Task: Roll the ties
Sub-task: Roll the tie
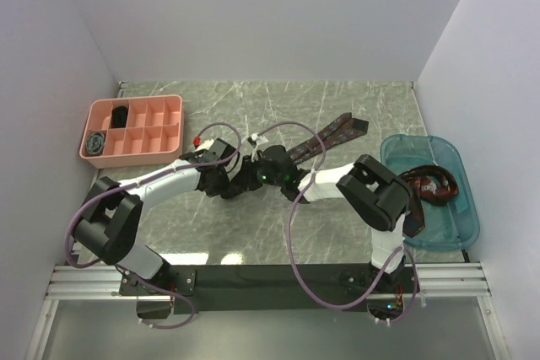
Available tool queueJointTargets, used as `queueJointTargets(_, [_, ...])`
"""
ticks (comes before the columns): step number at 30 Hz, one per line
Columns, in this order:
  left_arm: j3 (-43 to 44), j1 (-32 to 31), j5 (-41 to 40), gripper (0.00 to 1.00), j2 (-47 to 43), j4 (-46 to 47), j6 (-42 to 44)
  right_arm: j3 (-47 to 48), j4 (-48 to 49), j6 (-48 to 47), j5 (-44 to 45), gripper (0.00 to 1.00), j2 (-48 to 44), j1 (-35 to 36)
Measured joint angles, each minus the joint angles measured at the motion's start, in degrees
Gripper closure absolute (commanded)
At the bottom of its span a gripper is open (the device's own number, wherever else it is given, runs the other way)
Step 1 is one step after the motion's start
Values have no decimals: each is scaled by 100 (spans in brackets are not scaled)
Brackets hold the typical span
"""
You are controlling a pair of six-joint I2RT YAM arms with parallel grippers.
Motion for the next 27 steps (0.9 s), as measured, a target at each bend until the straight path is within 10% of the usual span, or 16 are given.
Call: queueJointTargets(27, [291,9,339,94,-127,-59,-22,210,260,737,-149,92,782,-2])
